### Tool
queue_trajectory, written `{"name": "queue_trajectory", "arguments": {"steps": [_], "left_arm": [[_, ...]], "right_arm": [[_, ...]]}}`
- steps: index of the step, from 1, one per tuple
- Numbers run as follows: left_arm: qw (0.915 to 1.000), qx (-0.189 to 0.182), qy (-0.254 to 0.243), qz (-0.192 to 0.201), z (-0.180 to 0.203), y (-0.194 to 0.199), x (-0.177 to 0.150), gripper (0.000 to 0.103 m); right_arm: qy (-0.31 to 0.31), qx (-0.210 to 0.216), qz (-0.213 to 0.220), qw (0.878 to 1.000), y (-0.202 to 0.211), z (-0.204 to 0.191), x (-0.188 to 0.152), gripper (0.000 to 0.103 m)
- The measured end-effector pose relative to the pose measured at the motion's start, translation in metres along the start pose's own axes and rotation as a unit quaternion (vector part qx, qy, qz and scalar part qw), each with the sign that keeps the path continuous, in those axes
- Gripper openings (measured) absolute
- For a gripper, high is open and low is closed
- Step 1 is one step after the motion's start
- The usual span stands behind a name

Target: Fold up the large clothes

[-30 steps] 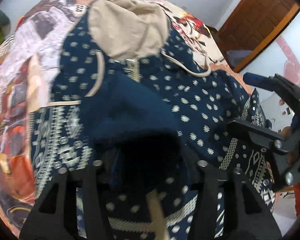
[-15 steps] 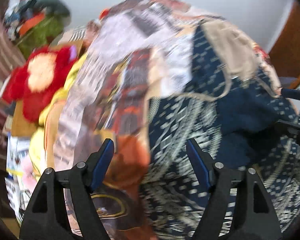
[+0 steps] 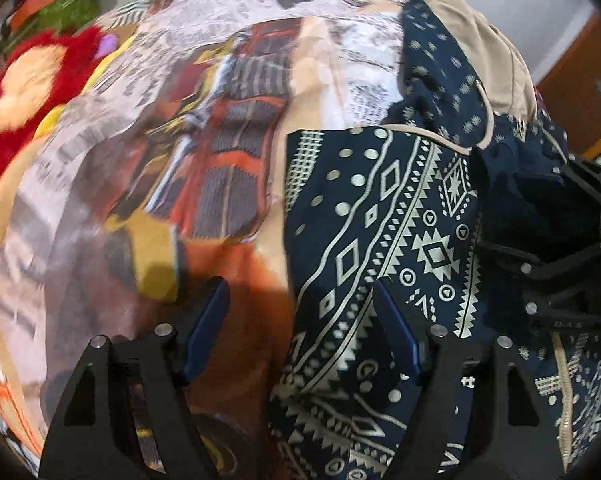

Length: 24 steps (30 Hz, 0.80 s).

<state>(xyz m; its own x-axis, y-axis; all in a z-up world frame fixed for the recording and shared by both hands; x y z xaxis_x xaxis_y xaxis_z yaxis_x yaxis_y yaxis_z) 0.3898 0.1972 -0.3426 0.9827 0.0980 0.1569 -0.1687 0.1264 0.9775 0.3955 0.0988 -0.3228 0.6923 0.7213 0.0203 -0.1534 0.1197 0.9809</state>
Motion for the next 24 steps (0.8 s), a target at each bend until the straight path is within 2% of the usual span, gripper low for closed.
{"name": "queue_trajectory", "arguments": {"steps": [2,5,7,8,9,13,16,17,19,21,24], "left_arm": [[0.9999,-0.005,-0.015,-0.007,0.006,-0.006,0.003,0.073],[0.9995,-0.020,-0.014,-0.021,0.011,-0.018,0.008,0.069],[0.9991,-0.033,-0.007,-0.025,0.010,-0.024,0.014,0.066],[0.9989,-0.042,-0.003,-0.022,0.011,-0.025,0.018,0.064],[0.9988,-0.046,0.000,-0.019,0.011,-0.027,0.024,0.059],[0.9975,-0.063,0.023,-0.021,0.012,-0.034,0.046,0.040],[0.9950,-0.083,0.051,-0.024,0.014,-0.041,0.058,0.017],[0.9950,-0.080,0.057,-0.018,0.014,-0.040,0.061,0.015],[0.9968,-0.059,0.053,-0.001,0.016,-0.033,0.064,0.008],[0.9988,-0.021,0.035,0.027,0.023,-0.016,0.070,0.007],[0.9966,0.031,0.023,0.073,0.018,0.017,0.072,0.005]], "right_arm": [[-0.001,-0.007,0.007,1.000,-0.003,0.003,-0.001,0.076],[0.003,-0.023,0.021,1.000,-0.001,0.009,-0.004,0.059],[0.001,-0.034,0.031,0.999,0.003,0.015,-0.008,0.036],[-0.002,-0.029,0.036,0.999,0.005,0.020,-0.010,0.031],[-0.009,-0.022,0.040,0.999,0.007,0.025,-0.012,0.021],[-0.050,0.005,0.069,0.996,0.025,0.048,-0.022,0.016],[-0.081,0.018,0.095,0.992,0.041,0.068,-0.033,0.015],[-0.090,0.021,0.101,0.991,0.049,0.071,-0.033,0.015],[-0.112,0.031,0.113,0.987,0.062,0.080,-0.045,0.015],[-0.131,0.038,0.124,0.983,0.071,0.092,-0.056,0.015],[-0.157,0.054,0.130,0.978,0.081,0.109,-0.076,0.015]]}}
Point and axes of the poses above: each gripper's, at about its wrist camera, not at the fingertips, and y roughly against the way its jaws point, z to its right, x to its top, the point moved 8 cm from there along -y, roughly the way its jaws point, and after that the axes turned 12 degrees about -z, right-handed, at the moved point
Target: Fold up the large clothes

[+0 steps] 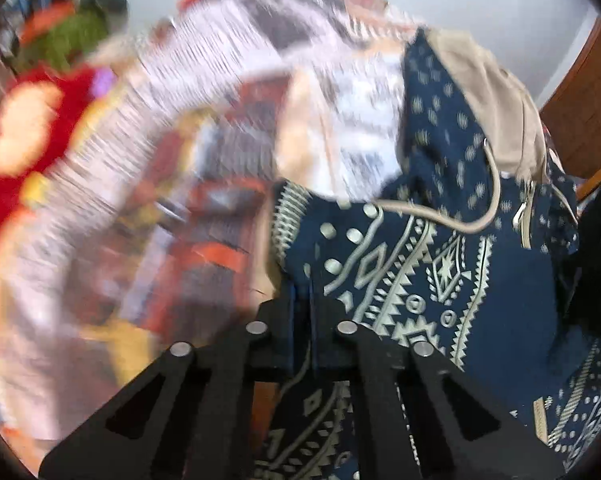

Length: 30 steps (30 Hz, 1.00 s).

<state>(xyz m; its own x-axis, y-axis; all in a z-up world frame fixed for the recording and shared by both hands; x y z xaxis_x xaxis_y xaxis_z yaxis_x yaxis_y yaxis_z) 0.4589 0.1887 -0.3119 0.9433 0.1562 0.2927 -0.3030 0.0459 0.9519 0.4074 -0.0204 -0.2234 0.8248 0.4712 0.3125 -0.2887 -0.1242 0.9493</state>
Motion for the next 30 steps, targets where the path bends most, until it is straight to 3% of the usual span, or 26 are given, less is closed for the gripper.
{"name": "queue_trajectory", "arguments": {"steps": [4,5,8,13,17,20,25,30], "left_arm": [[0.9978,0.054,0.033,0.020,-0.037,0.026,0.005,0.001],[0.9980,0.049,0.036,0.016,-0.043,0.024,0.001,0.000],[0.9943,0.100,0.036,0.010,-0.065,0.024,-0.022,0.000],[0.9978,0.058,0.030,-0.011,-0.082,0.024,-0.044,0.000],[0.9989,0.046,-0.002,-0.005,-0.060,0.035,-0.046,0.002],[0.9989,0.039,-0.027,0.004,-0.037,0.042,-0.044,0.009],[0.9995,0.006,-0.032,-0.004,-0.006,0.041,-0.044,0.038],[0.9986,-0.002,-0.052,-0.012,0.020,0.042,-0.047,0.040]], "right_arm": [[-0.013,0.001,-0.004,1.000,0.007,0.013,-0.010,0.015],[-0.016,0.004,-0.009,1.000,0.005,0.013,-0.012,0.015],[-0.030,0.016,-0.022,0.999,-0.001,0.013,-0.017,0.015],[-0.069,0.019,-0.036,0.997,-0.002,0.035,-0.034,0.015],[-0.105,0.019,-0.043,0.993,0.003,0.059,-0.050,0.015],[-0.131,0.034,-0.042,0.990,0.010,0.070,-0.059,0.015],[-0.164,0.049,-0.056,0.984,0.010,0.083,-0.077,0.015],[-0.181,0.038,-0.073,0.980,0.004,0.096,-0.098,0.017]]}}
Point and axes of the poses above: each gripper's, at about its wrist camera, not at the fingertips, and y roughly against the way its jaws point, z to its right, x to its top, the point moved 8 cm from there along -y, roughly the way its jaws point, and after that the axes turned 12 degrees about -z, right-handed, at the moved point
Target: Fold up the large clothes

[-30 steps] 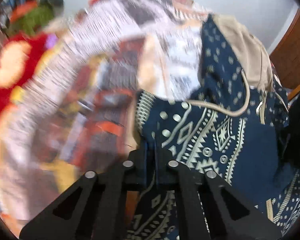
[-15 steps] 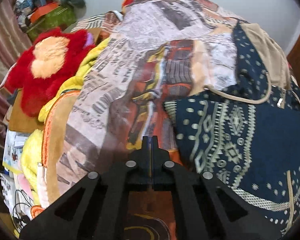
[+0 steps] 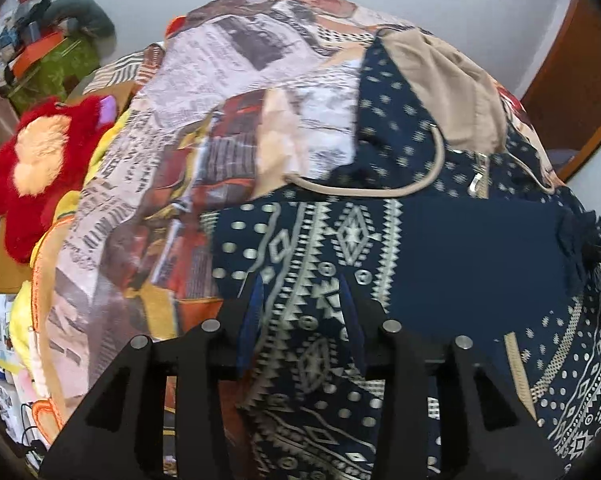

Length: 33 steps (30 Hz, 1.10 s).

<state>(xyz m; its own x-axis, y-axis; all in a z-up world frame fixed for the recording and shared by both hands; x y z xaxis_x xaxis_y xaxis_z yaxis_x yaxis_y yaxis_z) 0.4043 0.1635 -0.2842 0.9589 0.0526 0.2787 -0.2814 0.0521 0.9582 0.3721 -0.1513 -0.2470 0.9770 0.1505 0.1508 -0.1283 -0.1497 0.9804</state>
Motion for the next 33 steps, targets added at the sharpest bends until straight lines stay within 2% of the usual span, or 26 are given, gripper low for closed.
{"name": "queue_trajectory", "arguments": {"steps": [4,8,10,13,16,20,25,28,33], "left_arm": [[0.9991,0.027,-0.032,0.001,0.025,0.010,0.003,0.040],[0.9971,0.034,-0.064,0.022,0.055,0.032,0.009,0.040],[0.9957,0.030,-0.080,0.037,0.077,0.047,0.013,0.050],[0.9924,0.020,-0.100,0.068,0.111,0.067,0.019,0.064],[0.9894,0.005,-0.121,0.079,0.150,0.076,0.022,0.068],[0.9878,-0.014,-0.142,0.061,0.195,0.066,0.022,0.069],[0.9891,-0.019,-0.143,0.029,0.233,0.031,0.022,0.069],[0.9895,-0.007,-0.144,0.003,0.246,0.003,0.019,0.069],[0.9893,0.009,-0.143,-0.030,0.252,-0.033,0.013,0.069]], "right_arm": [[0.011,-0.012,0.003,1.000,0.012,0.012,-0.011,0.020],[0.012,-0.026,0.044,0.999,0.051,0.031,-0.015,0.037],[0.004,-0.026,0.072,0.997,0.077,0.046,-0.017,0.053],[-0.008,-0.036,0.103,0.994,0.110,0.074,-0.024,0.063],[-0.024,-0.054,0.117,0.991,0.131,0.108,-0.038,0.070],[-0.051,-0.073,0.112,0.990,0.136,0.155,-0.066,0.072],[-0.110,-0.056,0.083,0.989,0.117,0.214,-0.105,0.072],[-0.151,-0.036,0.064,0.986,0.098,0.243,-0.124,0.072],[-0.225,0.030,0.035,0.973,0.061,0.272,-0.133,0.072]]}}
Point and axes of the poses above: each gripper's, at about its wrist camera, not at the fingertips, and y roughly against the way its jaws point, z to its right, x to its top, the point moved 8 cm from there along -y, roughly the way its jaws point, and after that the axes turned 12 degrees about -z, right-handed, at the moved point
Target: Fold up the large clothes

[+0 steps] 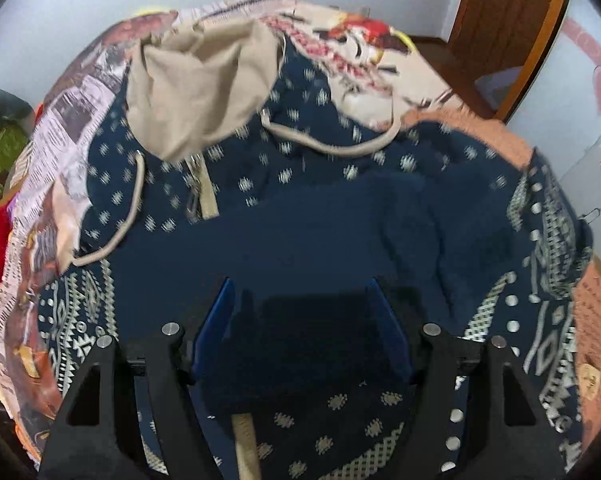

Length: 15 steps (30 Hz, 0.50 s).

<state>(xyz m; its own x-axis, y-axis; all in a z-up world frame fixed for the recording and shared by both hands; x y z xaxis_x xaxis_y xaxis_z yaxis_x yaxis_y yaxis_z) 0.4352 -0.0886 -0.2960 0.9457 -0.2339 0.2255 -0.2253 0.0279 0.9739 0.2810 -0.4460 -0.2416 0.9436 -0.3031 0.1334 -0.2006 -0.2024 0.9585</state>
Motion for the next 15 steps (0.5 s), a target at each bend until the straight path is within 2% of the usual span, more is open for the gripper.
{"name": "queue_trajectory", "arguments": {"steps": [6,12,15], "left_arm": [[1.0000,-0.005,0.003,-0.005,0.000,-0.013,-0.001,0.069],[0.9999,-0.012,0.005,-0.001,0.000,-0.016,0.003,0.069],[0.9998,-0.019,0.011,-0.001,-0.001,-0.017,0.003,0.069]], "right_arm": [[-0.043,0.039,-0.043,0.997,-0.043,0.002,0.008,0.072],[-0.065,0.033,-0.041,0.997,-0.061,0.000,0.017,0.074],[-0.058,0.018,-0.037,0.997,-0.066,-0.003,0.019,0.071]]}}
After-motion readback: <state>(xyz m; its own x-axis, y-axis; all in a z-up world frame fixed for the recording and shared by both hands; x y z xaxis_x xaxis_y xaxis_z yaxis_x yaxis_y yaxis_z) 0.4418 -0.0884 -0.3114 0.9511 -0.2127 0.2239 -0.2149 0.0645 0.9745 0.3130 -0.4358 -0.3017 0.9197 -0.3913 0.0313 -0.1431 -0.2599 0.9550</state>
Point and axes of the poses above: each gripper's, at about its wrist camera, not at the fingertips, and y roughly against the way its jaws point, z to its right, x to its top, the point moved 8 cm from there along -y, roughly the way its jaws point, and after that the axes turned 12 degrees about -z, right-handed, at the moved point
